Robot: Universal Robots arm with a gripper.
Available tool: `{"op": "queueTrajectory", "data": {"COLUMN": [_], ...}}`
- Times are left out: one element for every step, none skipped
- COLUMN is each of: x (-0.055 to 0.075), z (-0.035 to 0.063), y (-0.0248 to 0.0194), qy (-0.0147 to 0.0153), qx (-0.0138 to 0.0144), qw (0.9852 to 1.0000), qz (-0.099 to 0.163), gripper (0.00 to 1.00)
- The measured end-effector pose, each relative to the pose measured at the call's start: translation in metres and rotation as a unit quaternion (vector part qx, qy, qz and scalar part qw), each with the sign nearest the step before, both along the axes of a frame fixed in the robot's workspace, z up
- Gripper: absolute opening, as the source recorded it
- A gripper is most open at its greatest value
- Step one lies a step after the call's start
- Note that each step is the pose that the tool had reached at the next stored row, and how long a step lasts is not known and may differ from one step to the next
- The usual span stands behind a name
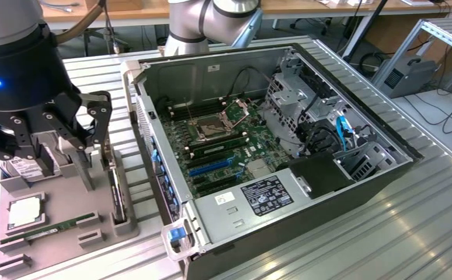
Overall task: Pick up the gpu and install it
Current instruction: 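Pick up the gpu and move the gpu toward the slot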
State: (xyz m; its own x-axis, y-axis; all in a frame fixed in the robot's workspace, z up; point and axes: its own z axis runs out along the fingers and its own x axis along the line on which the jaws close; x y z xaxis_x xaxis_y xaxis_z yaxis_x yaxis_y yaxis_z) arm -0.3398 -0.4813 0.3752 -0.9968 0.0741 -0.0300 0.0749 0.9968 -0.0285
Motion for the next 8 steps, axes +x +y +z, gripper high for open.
{"op": "queueTrajectory", "data": {"x": [0.0004,0.0009,0.0014,0.0020,0.0025,0.0031,0.0037,0.0042], "z": [0.0000,-0.0001,0.0000,0.0000,-0.0001,-0.0001,-0.0001,-0.0003], "y": [0.0000,0.0000,0.0000,0.0000,0.0000,0.0000,0.0000,0.0000], "qy": [0.0000,0.0000,0.0000,0.0000,0.0000,0.0000,0.0000,0.0000], "qx": [0.0000,0.0000,0.0000,0.0000,0.0000,0.0000,0.0000,0.0000], "qw": [1.0000,1.0000,1.0000,1.0000,1.0000,1.0000,1.0000,1.0000], "qz": [0.000,0.000,0.000,0.000,0.000,0.000,0.000,0.000], "gripper": [0.48,0.48,0.48,0.48,0.48,0.48,0.48,0.48]}}
